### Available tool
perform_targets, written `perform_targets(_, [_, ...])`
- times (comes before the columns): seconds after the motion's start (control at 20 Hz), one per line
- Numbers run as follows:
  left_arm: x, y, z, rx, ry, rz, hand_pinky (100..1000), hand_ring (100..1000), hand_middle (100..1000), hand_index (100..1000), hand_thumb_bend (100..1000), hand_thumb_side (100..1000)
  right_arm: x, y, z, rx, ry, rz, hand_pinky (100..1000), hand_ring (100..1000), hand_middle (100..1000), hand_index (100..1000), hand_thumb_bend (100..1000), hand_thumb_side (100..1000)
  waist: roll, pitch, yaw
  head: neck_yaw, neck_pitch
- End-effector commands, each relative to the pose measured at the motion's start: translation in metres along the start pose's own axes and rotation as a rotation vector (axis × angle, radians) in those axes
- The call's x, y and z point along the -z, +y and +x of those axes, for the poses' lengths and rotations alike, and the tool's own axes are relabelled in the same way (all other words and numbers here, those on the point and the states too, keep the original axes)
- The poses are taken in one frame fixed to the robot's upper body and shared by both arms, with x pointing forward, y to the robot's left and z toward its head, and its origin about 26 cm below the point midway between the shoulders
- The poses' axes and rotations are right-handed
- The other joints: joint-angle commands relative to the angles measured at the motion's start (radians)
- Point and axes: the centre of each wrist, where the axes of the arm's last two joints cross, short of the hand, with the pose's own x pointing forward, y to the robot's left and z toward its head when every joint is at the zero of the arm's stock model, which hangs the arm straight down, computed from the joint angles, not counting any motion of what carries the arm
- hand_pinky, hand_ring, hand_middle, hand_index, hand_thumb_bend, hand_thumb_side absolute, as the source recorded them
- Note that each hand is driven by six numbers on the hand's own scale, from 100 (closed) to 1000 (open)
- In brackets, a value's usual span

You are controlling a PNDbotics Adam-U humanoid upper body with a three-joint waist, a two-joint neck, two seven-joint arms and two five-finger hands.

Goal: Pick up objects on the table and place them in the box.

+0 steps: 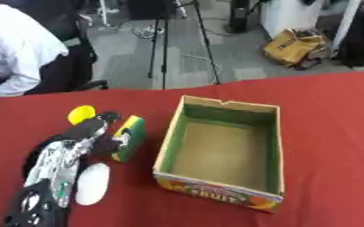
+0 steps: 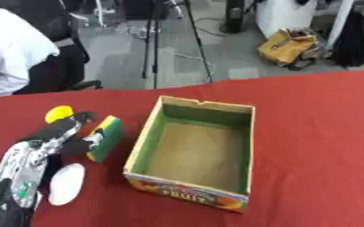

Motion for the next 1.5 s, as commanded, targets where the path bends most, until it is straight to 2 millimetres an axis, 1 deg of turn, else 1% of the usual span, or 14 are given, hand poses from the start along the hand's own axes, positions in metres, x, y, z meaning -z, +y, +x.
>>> perform_targets(0.05, [0.000,0.019,-0.005,0.025,0.007,0.032,1000,1000,1000,1000,100,1000,0.005,0.003,0.002,0.014,-0.022,0.014,871,739,517,573,100,1000,-0.006,-0.016,-0.001,0.003,-0.013])
perform_targets(0.55, [0.002,0.014,-0.009,0.036,0.009,-0.006,1000,1000,1000,1000,100,1000,0.006,0.003,0.002,0.022,-0.027,0.020,872,741,518,574,100,1000,-0.008,-0.012,-0.007,0.003,-0.022])
perform_targets(1.05, [0.004,0.010,-0.013,0.058,0.014,-0.027,1000,1000,1000,1000,100,1000,0.005,0.004,0.002,0.023,-0.030,0.034,874,743,518,578,100,1000,-0.005,0.000,-0.020,0.011,-0.032])
perform_targets(1.5, [0.005,0.007,-0.014,0.072,0.019,-0.038,1000,1000,1000,1000,100,1000,0.005,0.004,0.002,0.022,-0.034,0.037,875,745,519,579,100,1000,-0.005,0.010,-0.025,0.012,-0.033])
